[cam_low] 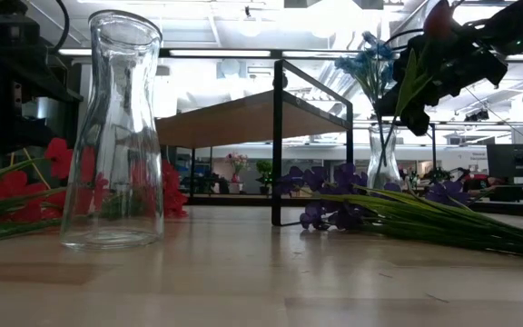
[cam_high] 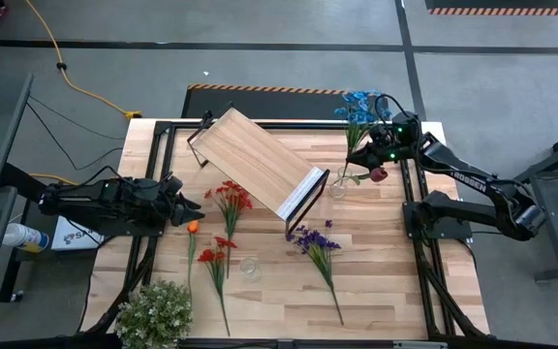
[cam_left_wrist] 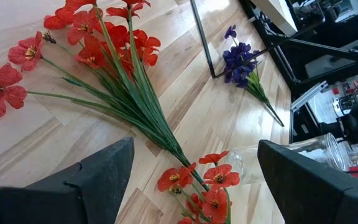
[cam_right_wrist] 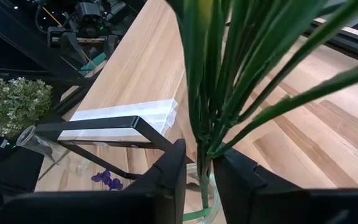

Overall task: Pick and place flowers into a vace then onto a shelf
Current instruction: Put the blue flowers into the top transparent vase

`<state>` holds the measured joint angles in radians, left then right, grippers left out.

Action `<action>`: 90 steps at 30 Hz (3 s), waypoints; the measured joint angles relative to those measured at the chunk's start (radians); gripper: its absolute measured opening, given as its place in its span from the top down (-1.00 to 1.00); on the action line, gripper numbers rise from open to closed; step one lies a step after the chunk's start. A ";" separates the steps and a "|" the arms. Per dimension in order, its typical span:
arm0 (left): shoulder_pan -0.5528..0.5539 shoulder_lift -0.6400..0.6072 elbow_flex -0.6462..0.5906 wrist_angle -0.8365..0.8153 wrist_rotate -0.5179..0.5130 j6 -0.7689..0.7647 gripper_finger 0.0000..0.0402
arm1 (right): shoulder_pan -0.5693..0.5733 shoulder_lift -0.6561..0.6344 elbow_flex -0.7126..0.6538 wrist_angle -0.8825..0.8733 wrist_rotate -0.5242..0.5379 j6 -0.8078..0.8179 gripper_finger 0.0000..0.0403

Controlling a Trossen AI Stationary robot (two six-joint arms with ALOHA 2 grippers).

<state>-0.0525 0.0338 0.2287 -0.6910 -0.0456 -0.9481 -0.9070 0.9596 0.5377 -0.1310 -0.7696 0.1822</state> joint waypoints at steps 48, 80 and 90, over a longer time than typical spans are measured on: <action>0.000 0.000 0.000 0.000 0.000 0.008 -0.87 | 0.000 0.000 0.000 -0.021 -0.127 0.053 0.43; 0.000 0.000 0.000 0.000 0.001 0.008 -0.87 | -0.073 0.000 0.000 -0.045 -0.293 0.053 0.43; 0.000 0.000 0.000 0.000 0.001 0.008 -0.87 | -0.112 -0.022 0.000 -0.045 -0.351 0.062 0.43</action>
<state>-0.0525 0.0338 0.2284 -0.6909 -0.0444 -0.9398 -1.0187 0.9379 0.5377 -0.1764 -1.1208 0.2443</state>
